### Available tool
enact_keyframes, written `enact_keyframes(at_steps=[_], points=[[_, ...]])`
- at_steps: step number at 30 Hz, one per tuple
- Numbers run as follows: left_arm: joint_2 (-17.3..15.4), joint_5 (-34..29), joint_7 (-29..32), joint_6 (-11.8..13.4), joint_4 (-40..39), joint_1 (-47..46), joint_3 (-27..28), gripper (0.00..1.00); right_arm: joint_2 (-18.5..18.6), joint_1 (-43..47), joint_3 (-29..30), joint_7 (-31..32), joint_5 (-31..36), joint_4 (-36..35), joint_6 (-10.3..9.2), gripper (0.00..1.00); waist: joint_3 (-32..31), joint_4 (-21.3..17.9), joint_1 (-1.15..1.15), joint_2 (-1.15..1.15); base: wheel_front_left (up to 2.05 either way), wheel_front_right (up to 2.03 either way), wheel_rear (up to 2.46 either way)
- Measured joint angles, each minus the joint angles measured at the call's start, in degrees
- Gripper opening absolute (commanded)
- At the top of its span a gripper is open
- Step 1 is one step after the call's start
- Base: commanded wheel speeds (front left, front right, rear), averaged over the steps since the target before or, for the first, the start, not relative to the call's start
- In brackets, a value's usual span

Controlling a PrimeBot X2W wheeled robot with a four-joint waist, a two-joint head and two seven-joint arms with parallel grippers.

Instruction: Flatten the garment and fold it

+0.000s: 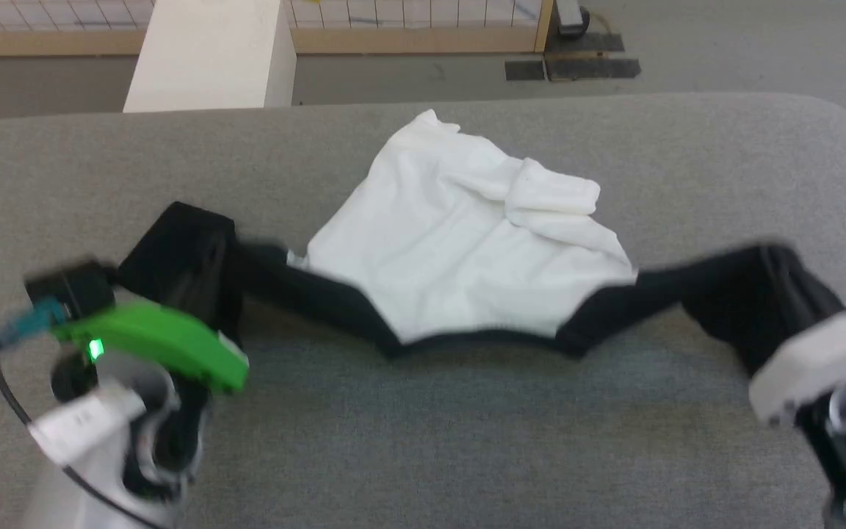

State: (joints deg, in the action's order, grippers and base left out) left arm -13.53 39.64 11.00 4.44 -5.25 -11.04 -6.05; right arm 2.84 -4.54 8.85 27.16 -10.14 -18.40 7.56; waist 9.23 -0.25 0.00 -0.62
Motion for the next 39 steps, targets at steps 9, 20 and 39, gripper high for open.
enact_keyframes(at_steps=[9, 20, 39], points=[[-4.31, 1.71, 7.15, -0.55, 1.12, -25.43, 1.9, 0.0, 4.98, -28.29, -3.18, 6.71, 4.14, 5.52, 0.0, 0.0, 7.52, 0.0, 0.0, 0.0, 0.0, 0.0, 0.0], [-10.12, -3.09, 6.42, 1.41, 8.95, -52.77, 4.75, 0.0, 11.57, -64.08, -9.57, 5.25, 8.35, 20.05, 0.0, 0.0, 20.0, -1.35, 0.02, 0.0, 0.0, 0.0, 0.0], [-11.27, -2.7, -8.1, -3.3, 26.91, -70.85, 9.06, 0.0, 8.84, -85.63, -9.84, -11.26, 14.73, 37.19, 0.03, 0.0, 27.67, -3.22, 0.01, 0.0, 0.0, 0.0, 0.0]])
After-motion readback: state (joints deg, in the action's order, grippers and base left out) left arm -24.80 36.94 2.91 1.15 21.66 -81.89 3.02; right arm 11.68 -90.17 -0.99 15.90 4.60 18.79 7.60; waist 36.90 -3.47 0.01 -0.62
